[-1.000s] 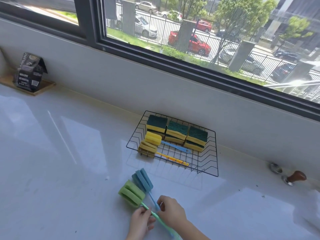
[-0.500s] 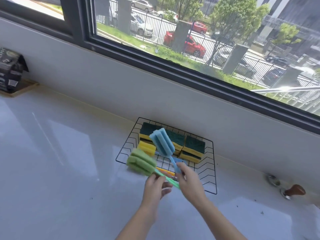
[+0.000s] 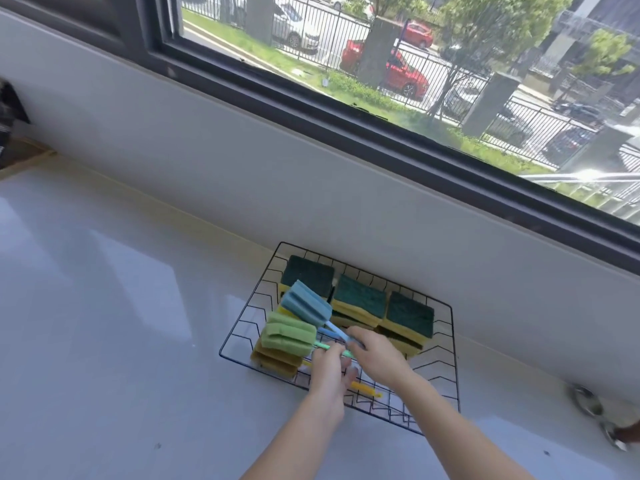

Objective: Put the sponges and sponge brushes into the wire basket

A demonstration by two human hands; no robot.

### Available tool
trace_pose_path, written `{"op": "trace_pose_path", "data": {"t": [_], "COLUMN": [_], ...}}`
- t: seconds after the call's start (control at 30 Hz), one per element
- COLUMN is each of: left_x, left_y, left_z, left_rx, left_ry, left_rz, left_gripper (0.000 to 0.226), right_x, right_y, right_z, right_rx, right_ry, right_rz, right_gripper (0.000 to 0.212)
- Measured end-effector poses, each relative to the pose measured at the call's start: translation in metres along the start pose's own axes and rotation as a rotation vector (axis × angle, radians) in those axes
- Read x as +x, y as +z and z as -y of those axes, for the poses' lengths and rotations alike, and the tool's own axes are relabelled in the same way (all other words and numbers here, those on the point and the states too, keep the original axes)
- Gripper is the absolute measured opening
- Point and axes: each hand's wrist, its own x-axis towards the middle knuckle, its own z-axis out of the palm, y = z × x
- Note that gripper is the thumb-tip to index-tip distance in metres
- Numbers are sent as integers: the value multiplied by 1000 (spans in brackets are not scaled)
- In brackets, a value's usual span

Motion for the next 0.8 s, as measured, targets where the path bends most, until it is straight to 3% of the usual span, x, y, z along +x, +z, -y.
{"op": "trace_pose_path", "data": {"t": [0.27,0.43,0.6,0.8], "left_x": [11,14,8,-13], "left_y": [9,8,3,2], "left_z": [-8,-4,-6,-16], "left_rx": [-218,-281,-280,-197], "left_ry": [-138,-144,-159,-64], "left_rz": [18,4,-4,38], "left_gripper": [21,34,28,52], "right_x": [19,18,10,-9], "right_y": [12,22,23,11], "right_z": [-8,-15,-11,6], "right_rx": [55,48,23,56], "right_ry": [-45,-37,-36,-82], "right_rz": [67,5,-23,-106], "right_gripper": [19,19,40,43]}}
